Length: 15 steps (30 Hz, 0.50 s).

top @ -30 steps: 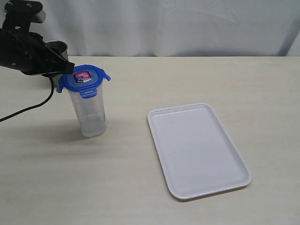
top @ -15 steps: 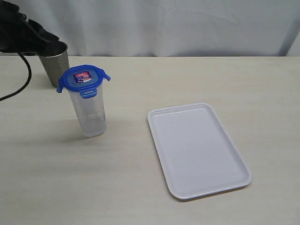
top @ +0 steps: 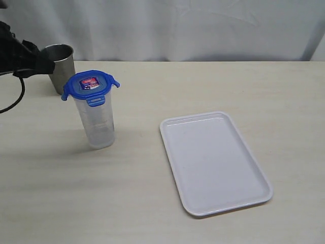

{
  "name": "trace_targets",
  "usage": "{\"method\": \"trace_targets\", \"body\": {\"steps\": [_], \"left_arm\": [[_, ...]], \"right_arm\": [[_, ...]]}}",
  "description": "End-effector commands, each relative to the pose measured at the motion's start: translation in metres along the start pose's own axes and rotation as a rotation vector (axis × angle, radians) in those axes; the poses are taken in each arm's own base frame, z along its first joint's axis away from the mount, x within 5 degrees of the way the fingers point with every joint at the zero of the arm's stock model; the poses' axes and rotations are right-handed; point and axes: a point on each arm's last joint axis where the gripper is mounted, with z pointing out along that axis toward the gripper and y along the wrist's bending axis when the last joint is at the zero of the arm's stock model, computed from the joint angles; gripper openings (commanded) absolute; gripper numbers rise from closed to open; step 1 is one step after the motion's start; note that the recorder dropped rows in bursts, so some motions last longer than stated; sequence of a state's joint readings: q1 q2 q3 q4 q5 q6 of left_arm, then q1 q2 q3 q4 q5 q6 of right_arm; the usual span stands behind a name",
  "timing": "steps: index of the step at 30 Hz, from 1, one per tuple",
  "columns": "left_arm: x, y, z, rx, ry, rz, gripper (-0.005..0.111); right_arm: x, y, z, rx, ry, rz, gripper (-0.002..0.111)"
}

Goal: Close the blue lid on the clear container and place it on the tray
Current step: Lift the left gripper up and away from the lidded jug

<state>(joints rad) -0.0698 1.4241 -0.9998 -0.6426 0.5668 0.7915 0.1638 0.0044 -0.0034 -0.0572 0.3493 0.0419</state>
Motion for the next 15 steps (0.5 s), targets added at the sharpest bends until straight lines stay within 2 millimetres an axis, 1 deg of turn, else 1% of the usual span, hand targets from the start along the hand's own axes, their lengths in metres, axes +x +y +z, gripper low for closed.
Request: {"method": "trace_targets", "body": {"steps": [1,3,4,6,8,10,12,13,14,15], "left_arm": [[0.032,0.019,0.004,-0.244,-0.143,-0.048,0.05],[0.045,0.025,0.004,-0.367,-0.201,-0.116,0.05],[0.045,0.027,0.003,-0.396,-0.22,-0.146,0.05],[0.045,0.027,0.003,-0.387,-0.229,-0.193,0.049],[0.045,0.028,-0.001,-0.404,-0.276,-0.311,0.046],[0.053,0.03,-0.005,-0.479,-0.338,-0.378,0.04],[0.063,0.025,-0.011,-0.553,-0.446,-0.357,0.029],[0.064,0.022,-0.013,-0.541,-0.524,-0.354,0.024],[0.067,0.014,-0.014,-0.48,-0.599,-0.333,0.018],[0.068,0.005,-0.012,-0.383,-0.664,-0.285,0.013]], "right_arm": [[0.001,0.0,0.0,-0.002,-0.004,-0.003,0.004],[0.001,0.0,0.0,-0.002,-0.004,-0.003,0.004],[0.001,0.0,0.0,-0.002,-0.004,-0.003,0.004],[0.001,0.0,0.0,-0.002,-0.004,-0.003,0.004],[0.001,0.0,0.0,-0.002,-0.004,-0.003,0.004],[0.001,0.0,0.0,-0.002,-0.004,-0.003,0.004],[0.001,0.0,0.0,-0.002,-0.004,-0.003,0.004],[0.001,0.0,0.0,-0.002,-0.004,-0.003,0.004],[0.001,0.0,0.0,-0.002,-0.004,-0.003,0.004],[0.001,0.0,0.0,-0.002,-0.004,-0.003,0.004]]}}
